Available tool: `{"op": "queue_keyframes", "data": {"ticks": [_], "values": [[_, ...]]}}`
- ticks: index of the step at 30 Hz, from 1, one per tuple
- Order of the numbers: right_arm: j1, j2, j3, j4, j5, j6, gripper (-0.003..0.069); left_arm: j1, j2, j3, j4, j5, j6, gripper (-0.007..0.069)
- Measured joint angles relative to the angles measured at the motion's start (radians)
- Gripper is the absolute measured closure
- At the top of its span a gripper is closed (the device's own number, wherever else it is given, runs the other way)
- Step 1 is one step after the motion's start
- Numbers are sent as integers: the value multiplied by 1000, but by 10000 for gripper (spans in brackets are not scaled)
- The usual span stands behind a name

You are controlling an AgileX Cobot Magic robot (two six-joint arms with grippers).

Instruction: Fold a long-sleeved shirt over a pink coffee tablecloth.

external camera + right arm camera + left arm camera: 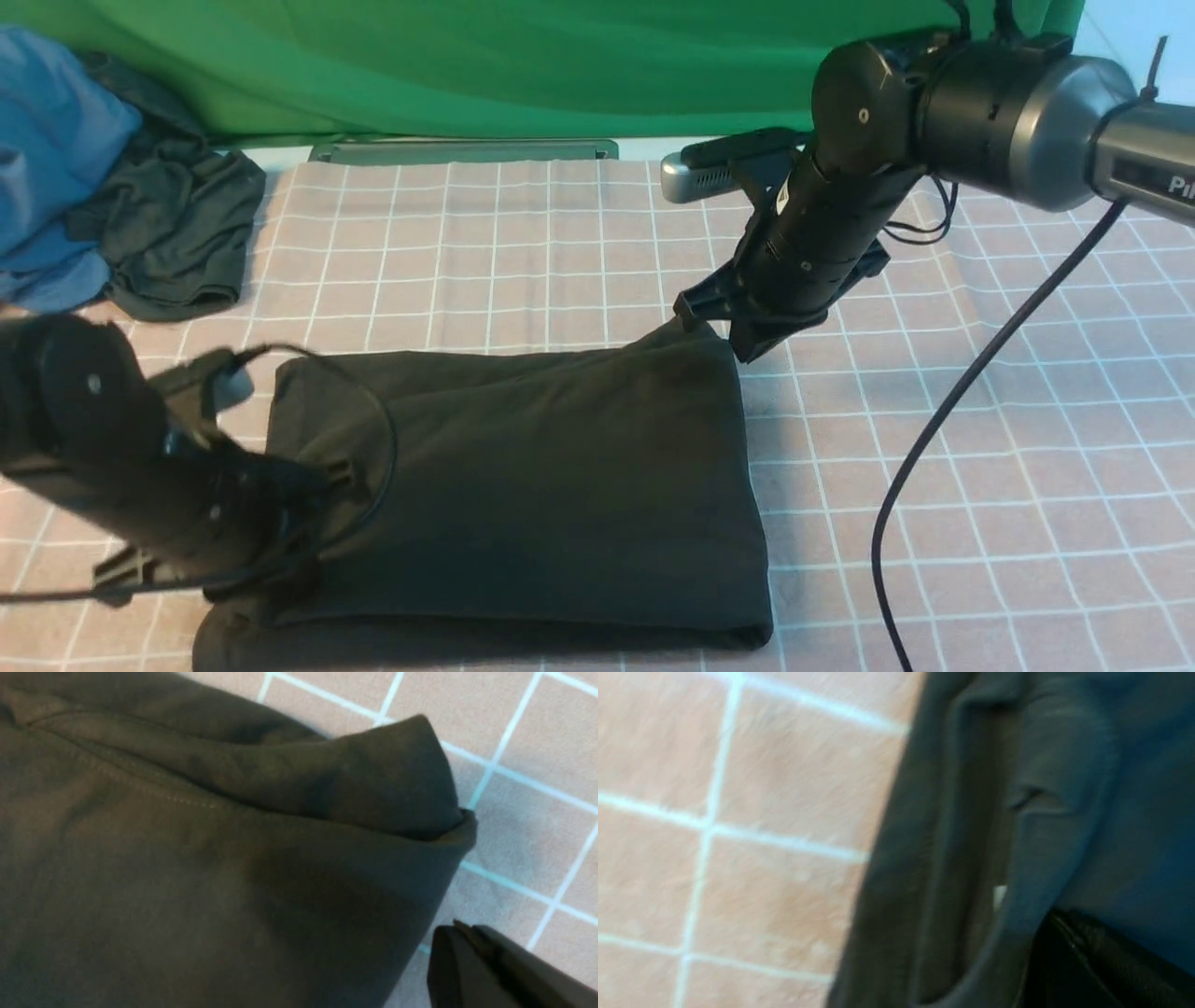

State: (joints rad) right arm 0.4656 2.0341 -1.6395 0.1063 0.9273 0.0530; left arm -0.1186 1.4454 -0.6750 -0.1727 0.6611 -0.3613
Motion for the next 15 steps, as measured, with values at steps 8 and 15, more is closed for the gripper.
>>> {"op": "queue_keyframes", "data": {"ticks": [8,15], "values": [[0,0,-87,3,70,-62,609,0,-44,-14,95,41,-97,612],[-21,-120,-230,-7,181,-111,608,2,-315,-108,130,129,-66,612]]}}
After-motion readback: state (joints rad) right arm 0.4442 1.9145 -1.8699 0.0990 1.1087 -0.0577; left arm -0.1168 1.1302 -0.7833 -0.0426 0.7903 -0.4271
